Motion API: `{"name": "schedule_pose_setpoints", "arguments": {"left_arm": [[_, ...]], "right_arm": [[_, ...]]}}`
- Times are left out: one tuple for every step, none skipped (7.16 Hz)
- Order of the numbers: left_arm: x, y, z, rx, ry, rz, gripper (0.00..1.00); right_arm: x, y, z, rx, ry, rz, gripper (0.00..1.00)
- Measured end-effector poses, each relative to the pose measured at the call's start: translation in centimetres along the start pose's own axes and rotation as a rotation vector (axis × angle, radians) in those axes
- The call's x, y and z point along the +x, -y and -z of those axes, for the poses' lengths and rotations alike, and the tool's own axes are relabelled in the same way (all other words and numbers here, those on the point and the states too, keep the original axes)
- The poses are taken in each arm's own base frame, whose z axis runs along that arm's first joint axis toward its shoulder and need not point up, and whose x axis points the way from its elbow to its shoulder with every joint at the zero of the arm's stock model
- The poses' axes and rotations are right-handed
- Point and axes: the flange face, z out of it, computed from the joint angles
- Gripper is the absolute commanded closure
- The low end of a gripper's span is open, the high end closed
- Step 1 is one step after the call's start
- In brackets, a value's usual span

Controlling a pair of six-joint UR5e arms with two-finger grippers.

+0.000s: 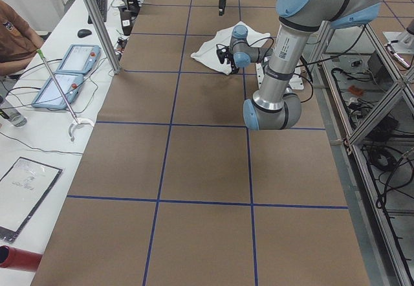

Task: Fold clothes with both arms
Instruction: 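Grasp the shirt corner nearest the left gripper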

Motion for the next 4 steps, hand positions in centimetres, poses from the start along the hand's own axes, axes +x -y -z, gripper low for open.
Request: {"name": "schedule_pose_setpoints", "arguments": {"left_arm": [[0.03,0.05,0.03,0.001,-0.001,-0.002,0.34],[0.11,0.27,0.11,0.004,-0.002,-0.006,0.55],[0.14,0.56,0.15,0.008,-0.003,-0.008,0.78],[0.15,0.69,0.14,0.011,-0.003,-0.008,0.98]], "right_arm": [[0.05,-0.01,-0.02,0.0,-0.001,-0.001,0.0],[0.09,-0.02,-0.04,-0.001,-0.002,-0.001,0.0],[0.13,-0.01,-0.05,-0.001,-0.003,-0.002,0.0],[0.16,0.02,-0.05,0.0,-0.003,-0.002,0.0]]}}
